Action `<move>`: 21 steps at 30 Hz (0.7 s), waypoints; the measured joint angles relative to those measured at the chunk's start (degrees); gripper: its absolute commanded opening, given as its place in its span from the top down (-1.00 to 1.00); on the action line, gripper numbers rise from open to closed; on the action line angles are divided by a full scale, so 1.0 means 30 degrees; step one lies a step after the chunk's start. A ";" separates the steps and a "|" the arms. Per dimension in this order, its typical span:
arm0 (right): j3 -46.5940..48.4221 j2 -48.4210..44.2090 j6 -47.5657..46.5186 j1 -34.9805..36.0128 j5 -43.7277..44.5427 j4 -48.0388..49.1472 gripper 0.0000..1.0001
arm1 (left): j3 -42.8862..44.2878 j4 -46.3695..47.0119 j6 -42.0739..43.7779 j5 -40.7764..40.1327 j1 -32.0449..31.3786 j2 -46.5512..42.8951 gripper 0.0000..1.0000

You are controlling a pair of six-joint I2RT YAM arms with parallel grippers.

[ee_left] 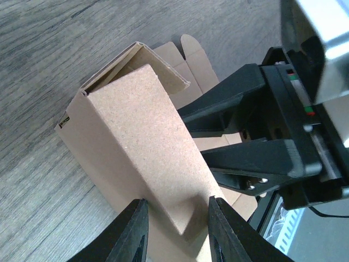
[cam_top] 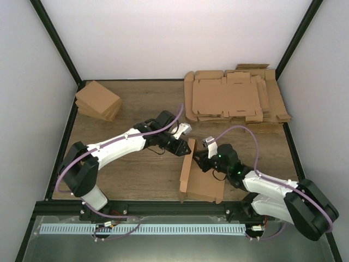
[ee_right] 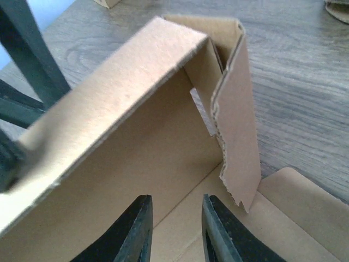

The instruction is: Fold the paper box

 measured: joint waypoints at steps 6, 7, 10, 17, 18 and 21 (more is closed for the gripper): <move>0.0000 -0.2215 -0.0102 0.0000 -0.0051 -0.1217 0.08 | 0.0029 -0.0029 0.0029 0.0000 0.0000 0.0015 0.34; 0.0007 -0.2732 -0.0168 0.0007 0.0007 -0.1450 0.04 | 0.0036 -0.0044 0.0029 -0.0007 0.0000 0.0015 0.34; 0.0007 -0.4065 -0.0291 0.0007 0.0488 -0.2106 -0.04 | 0.0044 -0.0058 0.0029 -0.0015 0.0000 0.0015 0.34; 0.0095 -0.6047 -0.0393 -0.1260 0.1443 -0.3002 -0.07 | 0.0131 -0.0095 0.0029 -0.0131 -0.0007 0.0051 0.34; 0.0189 -0.6003 -0.0364 -0.1792 0.1355 -0.3082 -0.07 | 0.0138 -0.0095 0.0029 -0.0138 -0.0007 0.0051 0.34; 0.0583 -0.5479 -0.0109 -0.3694 0.1115 -0.3060 -0.07 | 0.0138 -0.0109 0.0029 -0.0146 -0.0022 0.0051 0.34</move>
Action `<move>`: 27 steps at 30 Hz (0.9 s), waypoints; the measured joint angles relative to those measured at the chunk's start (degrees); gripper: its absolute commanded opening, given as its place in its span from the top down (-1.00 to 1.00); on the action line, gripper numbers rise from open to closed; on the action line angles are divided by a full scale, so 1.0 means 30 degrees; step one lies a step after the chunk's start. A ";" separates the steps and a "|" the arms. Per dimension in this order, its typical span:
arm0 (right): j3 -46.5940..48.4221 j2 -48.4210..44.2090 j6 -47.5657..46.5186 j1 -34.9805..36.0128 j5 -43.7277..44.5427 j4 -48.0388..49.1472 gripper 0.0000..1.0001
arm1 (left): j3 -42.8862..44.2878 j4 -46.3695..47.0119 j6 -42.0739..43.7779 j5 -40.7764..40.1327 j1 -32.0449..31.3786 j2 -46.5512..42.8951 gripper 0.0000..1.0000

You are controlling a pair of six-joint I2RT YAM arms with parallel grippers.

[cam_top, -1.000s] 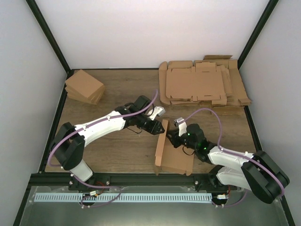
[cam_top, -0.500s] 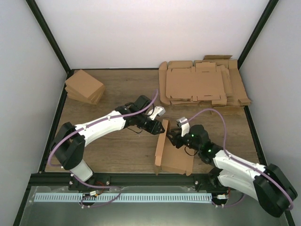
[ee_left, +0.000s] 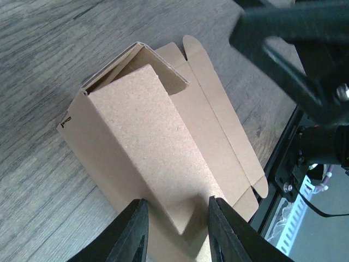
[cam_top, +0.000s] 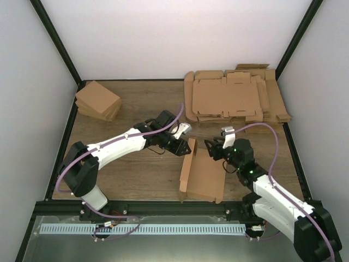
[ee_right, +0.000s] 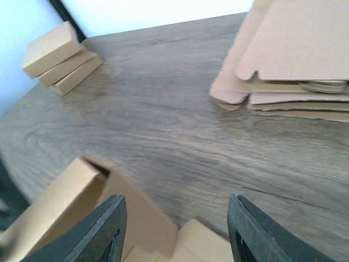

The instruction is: Fold the paper box

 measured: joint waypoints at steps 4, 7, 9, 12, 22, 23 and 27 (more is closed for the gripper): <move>0.0670 0.1923 0.0437 -0.1632 -0.0634 0.0219 -0.03 | 0.0000 0.0000 0.0000 0.0000 0.0000 0.0000 0.34; 0.1355 0.4415 0.0459 -0.2098 -0.1494 0.0510 0.03 | 0.0000 0.0000 0.0000 0.0000 0.0000 0.0000 0.34; 0.1632 0.5945 0.0393 -0.2091 -0.2353 0.0831 0.04 | 0.0000 0.0000 0.0000 -0.0007 0.0000 0.0000 0.34; 0.1625 0.7548 0.0350 -0.2106 -0.3861 0.1814 0.03 | 0.0000 0.0000 0.0000 0.0000 0.0000 0.0007 0.34; 0.1610 1.0404 -0.1443 -0.2091 -0.7351 0.4561 -0.01 | 0.0007 0.0007 -0.0007 0.0015 0.0000 0.0029 0.34; 0.1610 1.0513 -0.1603 -0.2084 -0.7548 0.4714 -0.02 | 0.0007 0.0007 -0.0015 0.0015 0.0000 0.0029 0.34; 0.1610 1.0601 -0.2229 -0.1931 -0.8153 0.5209 -0.07 | 0.0044 0.0015 -0.0007 0.0007 0.0007 0.0073 0.34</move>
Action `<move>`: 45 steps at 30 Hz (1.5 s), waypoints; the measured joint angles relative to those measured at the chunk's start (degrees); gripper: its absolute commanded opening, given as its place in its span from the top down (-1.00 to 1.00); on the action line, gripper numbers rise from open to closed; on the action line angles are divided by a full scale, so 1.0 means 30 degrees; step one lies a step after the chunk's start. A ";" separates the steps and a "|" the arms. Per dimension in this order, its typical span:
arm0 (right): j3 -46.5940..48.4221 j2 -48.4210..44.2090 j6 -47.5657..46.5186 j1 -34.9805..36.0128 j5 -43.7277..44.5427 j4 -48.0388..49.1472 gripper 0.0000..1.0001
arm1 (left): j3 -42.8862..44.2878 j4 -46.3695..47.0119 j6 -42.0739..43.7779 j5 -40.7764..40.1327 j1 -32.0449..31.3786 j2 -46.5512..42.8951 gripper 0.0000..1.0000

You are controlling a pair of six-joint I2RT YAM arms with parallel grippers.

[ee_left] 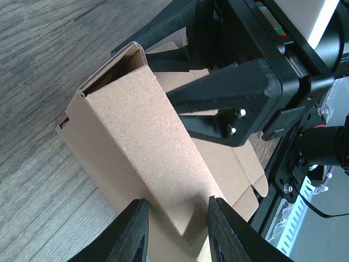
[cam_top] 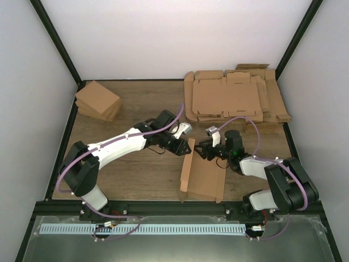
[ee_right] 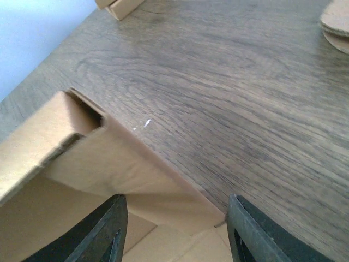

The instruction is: Fold the paper box

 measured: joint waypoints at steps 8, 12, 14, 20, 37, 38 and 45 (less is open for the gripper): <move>0.0000 0.0219 -0.1064 0.0262 -0.0707 0.0969 -0.06 | 0.0087 0.0277 0.0087 0.0226 0.0015 0.0211 0.35; 0.0000 0.0590 -0.1406 0.0328 -0.0678 0.1333 -0.06 | 0.0087 0.0335 0.0240 0.0386 0.0022 0.0248 0.35; 0.0000 0.0860 -0.1530 0.0386 -0.0670 0.1559 -0.09 | 0.0087 0.0393 0.0350 0.0503 0.0036 0.0306 0.35; 0.0000 0.0882 -0.1617 0.0663 -0.0867 0.1581 -0.29 | 0.0102 0.0423 0.0444 0.0670 0.0197 0.0372 0.35; -0.2288 -0.6339 -0.0153 0.0867 0.3133 -0.0168 -0.38 | 0.0102 0.0430 0.0437 0.0670 0.0233 0.0372 0.35; -0.2368 -0.6849 -0.0058 0.0845 0.3570 -0.0335 -0.39 | 0.0102 0.0430 0.0437 0.0670 0.0233 0.0372 0.35; -0.2535 -0.9493 0.0430 0.0627 0.5734 -0.0998 -0.39 | 0.0102 0.0452 0.0430 0.0670 0.0255 0.0372 0.35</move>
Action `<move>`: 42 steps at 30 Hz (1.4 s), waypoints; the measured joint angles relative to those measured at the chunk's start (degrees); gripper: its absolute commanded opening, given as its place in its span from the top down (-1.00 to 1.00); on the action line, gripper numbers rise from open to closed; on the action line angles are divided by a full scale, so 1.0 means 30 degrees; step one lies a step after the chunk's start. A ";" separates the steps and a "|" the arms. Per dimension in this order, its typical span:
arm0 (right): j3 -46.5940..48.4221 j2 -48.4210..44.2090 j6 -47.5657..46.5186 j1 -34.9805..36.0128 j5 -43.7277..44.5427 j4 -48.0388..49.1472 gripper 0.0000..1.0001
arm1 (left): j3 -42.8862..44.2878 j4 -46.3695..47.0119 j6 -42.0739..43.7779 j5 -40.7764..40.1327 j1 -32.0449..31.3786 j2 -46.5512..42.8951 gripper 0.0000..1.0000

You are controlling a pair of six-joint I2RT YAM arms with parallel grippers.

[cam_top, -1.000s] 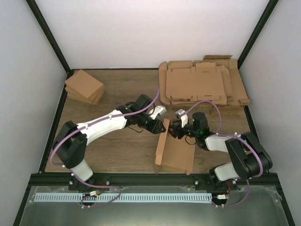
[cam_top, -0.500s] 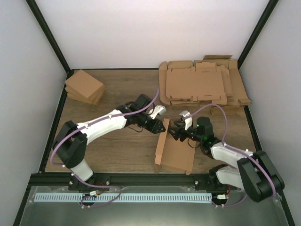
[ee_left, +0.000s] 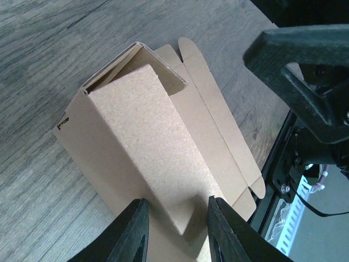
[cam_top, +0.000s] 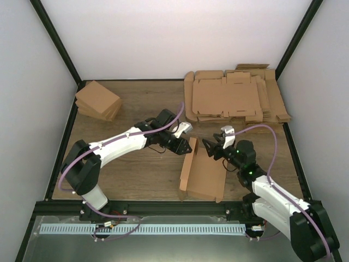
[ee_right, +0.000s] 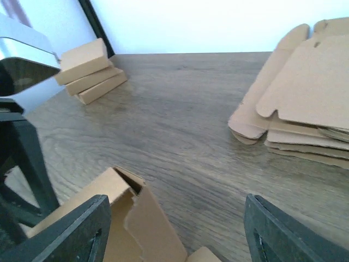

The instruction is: Fold the paper box

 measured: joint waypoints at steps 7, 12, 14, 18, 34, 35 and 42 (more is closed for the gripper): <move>0.0000 0.1304 0.0823 -0.0423 0.1333 -0.0743 -0.38 | 0.0000 0.0015 -0.0007 0.0007 0.0015 0.0000 0.35; 0.0000 0.2973 0.1100 -0.0452 0.1049 -0.0590 -0.37 | 0.0000 0.0015 -0.0015 0.0015 0.0015 0.0000 0.35; 0.0007 0.3803 0.1209 -0.0459 0.0758 -0.0284 -0.35 | 0.0000 0.0022 -0.0022 0.0022 0.0015 0.0000 0.35; 0.0051 0.5391 0.1399 -0.0466 0.0175 0.0270 -0.31 | 0.0000 0.0029 -0.0029 0.0058 0.0022 0.0000 0.35; 0.2069 1.0069 0.0248 -0.0517 -0.3541 0.1843 -0.13 | -0.0029 0.0117 -0.0066 0.0204 0.0117 0.0000 0.35; 0.2171 1.0200 0.0182 -0.0517 -0.3679 0.1843 -0.13 | -0.0029 0.0109 -0.0073 0.0284 0.0160 0.0000 0.35; 0.2448 1.0797 -0.0452 -0.0517 -0.4204 0.2317 -0.09 | -0.0036 0.0007 -0.0015 0.0918 0.0590 0.0015 0.35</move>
